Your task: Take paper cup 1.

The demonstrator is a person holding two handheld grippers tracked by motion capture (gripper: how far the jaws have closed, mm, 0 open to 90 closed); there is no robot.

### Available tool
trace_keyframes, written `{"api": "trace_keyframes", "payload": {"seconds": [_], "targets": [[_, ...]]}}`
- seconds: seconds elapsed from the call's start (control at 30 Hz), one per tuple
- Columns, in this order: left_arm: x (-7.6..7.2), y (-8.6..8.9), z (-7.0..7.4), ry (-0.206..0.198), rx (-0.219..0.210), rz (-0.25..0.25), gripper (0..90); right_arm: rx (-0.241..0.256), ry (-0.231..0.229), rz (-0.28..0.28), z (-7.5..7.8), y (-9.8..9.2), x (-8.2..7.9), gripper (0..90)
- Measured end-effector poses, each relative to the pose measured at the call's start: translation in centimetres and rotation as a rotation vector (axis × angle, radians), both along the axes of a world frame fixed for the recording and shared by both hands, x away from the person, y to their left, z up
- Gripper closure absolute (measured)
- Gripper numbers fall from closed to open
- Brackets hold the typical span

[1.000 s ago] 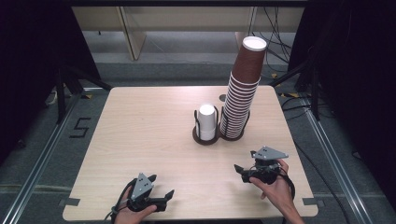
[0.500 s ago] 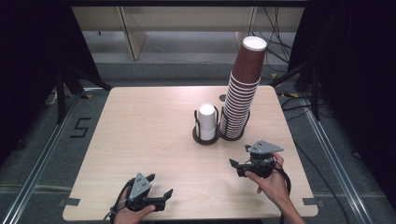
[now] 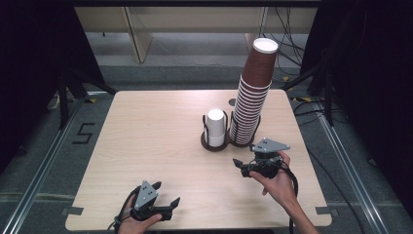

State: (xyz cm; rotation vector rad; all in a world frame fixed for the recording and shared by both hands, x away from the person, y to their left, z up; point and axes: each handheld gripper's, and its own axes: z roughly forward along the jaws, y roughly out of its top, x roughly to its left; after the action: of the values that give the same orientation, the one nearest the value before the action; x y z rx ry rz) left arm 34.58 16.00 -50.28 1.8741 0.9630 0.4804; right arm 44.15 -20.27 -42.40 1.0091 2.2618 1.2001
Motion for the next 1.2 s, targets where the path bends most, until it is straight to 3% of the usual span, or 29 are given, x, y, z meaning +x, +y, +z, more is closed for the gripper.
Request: {"api": "trace_keyframes", "payload": {"seconds": [0.23,0.37,0.4,0.63,0.7,0.83,0.87,1.2], "targets": [[0.0,0.0,0.0,-0.001,-0.005,0.0,14.9,0.002,-0.028,0.015,0.8,1.1,0.9,23.8],[0.0,0.0,-0.1,0.003,-0.002,-0.003,14.8,0.02,-0.023,0.019,1.3,1.9,1.2,25.9],[0.0,-0.1,-0.1,0.001,-0.009,0.0,14.9,0.007,-0.042,0.036,1.4,1.9,1.4,25.9],[0.0,0.0,-0.1,0.001,-0.004,0.001,14.9,0.046,-0.031,0.027,2.1,3.0,2.1,25.9],[0.0,0.0,0.0,0.006,0.003,0.003,14.9,0.036,-0.05,0.032,2.4,3.2,2.4,25.9],[0.0,0.0,0.0,0.0,-0.006,0.001,14.9,0.05,-0.041,0.032,2.9,3.8,2.7,25.9],[0.0,0.0,0.0,0.001,-0.005,0.003,14.9,0.04,-0.063,0.033,3.1,3.9,2.9,25.9],[-0.1,0.0,0.0,0.005,0.001,0.007,14.9,0.05,-0.056,0.012,3.6,5.3,4.3,27.1]]}}
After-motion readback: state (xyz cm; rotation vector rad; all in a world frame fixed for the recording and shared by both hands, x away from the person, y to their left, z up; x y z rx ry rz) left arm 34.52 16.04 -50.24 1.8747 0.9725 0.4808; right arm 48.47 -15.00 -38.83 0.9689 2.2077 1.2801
